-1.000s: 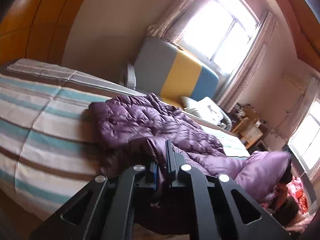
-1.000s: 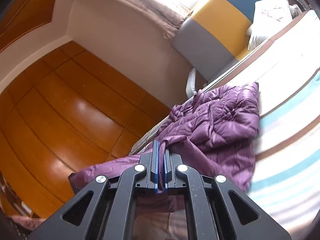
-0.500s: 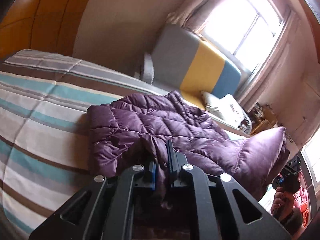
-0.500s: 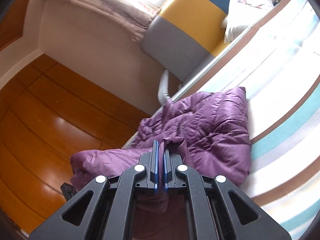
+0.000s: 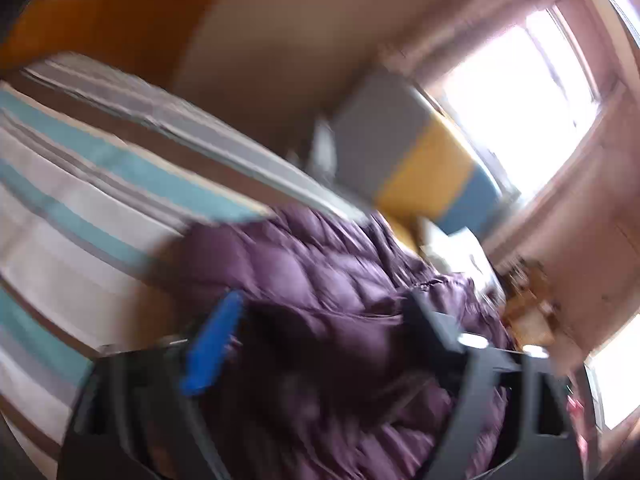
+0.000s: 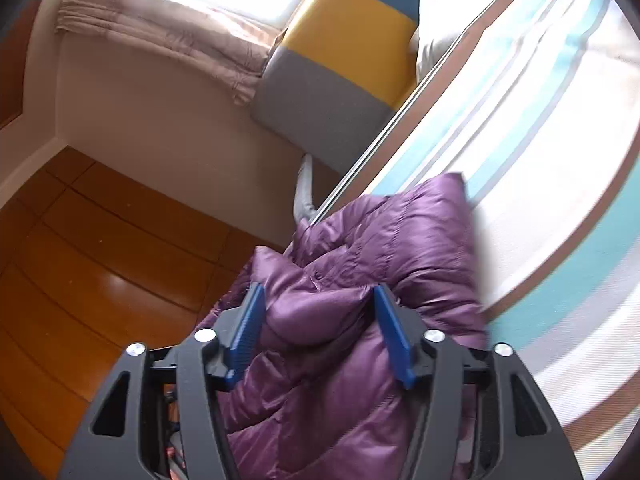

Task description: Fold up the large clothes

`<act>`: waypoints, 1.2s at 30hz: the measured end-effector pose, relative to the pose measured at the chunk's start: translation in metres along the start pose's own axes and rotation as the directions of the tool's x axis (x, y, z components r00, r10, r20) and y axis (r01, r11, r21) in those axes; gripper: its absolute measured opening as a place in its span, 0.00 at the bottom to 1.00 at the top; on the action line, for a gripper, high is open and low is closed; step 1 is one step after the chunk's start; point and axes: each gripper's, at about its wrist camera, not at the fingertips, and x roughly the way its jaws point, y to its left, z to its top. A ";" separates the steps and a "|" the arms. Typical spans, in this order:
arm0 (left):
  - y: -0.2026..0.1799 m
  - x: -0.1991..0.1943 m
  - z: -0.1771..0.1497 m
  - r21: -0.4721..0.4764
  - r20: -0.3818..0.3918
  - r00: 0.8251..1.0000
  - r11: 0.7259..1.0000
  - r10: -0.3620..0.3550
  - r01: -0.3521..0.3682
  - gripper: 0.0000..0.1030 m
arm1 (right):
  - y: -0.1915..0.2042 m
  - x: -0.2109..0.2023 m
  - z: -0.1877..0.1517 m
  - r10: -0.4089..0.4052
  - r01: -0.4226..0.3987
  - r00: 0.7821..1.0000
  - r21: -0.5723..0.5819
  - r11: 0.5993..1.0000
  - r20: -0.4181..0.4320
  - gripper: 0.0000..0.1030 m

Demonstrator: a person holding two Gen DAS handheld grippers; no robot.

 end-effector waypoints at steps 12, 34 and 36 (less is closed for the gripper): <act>0.027 -0.015 -0.062 0.090 -0.087 0.996 0.996 0.032 -0.024 0.98 | -0.010 -0.043 -0.037 -0.183 0.178 0.981 -0.071 0.981 -0.065 0.86; -0.008 -0.030 -0.115 0.197 -0.294 0.955 0.974 -0.047 0.109 0.31 | 0.003 -0.047 -0.064 -0.154 0.121 0.968 -0.168 0.978 -0.198 0.19; -0.006 -0.033 -0.116 0.195 -0.304 0.951 0.973 -0.060 0.124 0.31 | 0.005 -0.063 -0.071 -0.149 0.110 0.965 -0.185 0.977 -0.215 0.19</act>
